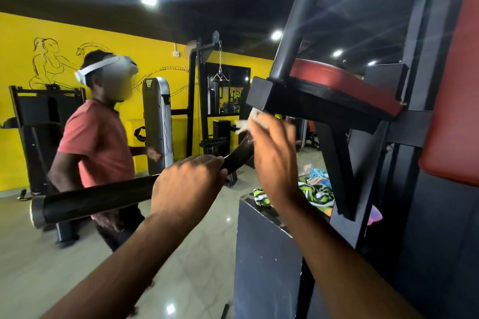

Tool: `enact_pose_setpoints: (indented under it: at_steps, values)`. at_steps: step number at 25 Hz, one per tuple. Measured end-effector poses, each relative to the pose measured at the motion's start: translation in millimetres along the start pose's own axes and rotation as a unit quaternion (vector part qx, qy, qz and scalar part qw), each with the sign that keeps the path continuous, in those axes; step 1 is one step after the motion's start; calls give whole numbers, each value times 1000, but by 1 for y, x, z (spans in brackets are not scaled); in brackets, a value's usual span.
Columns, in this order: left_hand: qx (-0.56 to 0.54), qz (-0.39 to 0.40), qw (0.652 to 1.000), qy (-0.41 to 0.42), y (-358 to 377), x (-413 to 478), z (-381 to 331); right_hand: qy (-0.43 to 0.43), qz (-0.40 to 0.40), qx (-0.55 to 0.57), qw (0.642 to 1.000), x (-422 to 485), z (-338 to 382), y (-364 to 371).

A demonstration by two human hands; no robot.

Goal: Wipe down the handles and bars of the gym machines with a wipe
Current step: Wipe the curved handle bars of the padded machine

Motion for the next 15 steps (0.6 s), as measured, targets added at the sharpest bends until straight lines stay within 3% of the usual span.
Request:
enact_pose_setpoints:
  at_steps: [2, 4, 6, 7, 9, 10, 11, 13, 15]
  values:
    - [-4, 1, 1000, 0, 1, 0, 2, 23, -12, 2, 1000, 2, -1, -2]
    - [-8, -9, 1000, 0, 3, 0, 3, 58, -30, 78, 995, -9, 1, -1]
    - [-29, -6, 1000, -3, 5, 2, 4, 193, -66, 217, 955, -20, 7, 3]
    - [-40, 2, 999, -3, 6, 2, 5, 299, -78, 290, 906, -22, 12, 4]
    - [-49, 15, 999, 0, 7, 3, 6, 488, -43, 472, 733, -9, 10, 9]
    - [-49, 22, 999, 0, 7, 4, 5, 540, 10, 551, 636, 1, 2, 13]
    - [-46, 25, 999, 1, 7, 4, 4, 557, 74, 604, 566, 10, -6, 15]
    - [-37, 19, 999, 6, 6, 6, 1, 539, 173, 657, 498, 21, -20, 16]
    - [-42, 14, 999, 10, 8, 7, 0, 534, 208, 669, 473, 25, -24, 14]
Point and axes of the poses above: each hand's wrist, its own x-axis towards the middle knuckle, its own y-axis out of the palm, z = x × y, the point moved 1 cm from there along x, towards the middle knuckle, and after that the axes turned 9 degrees about y, right-handed, at the moved point
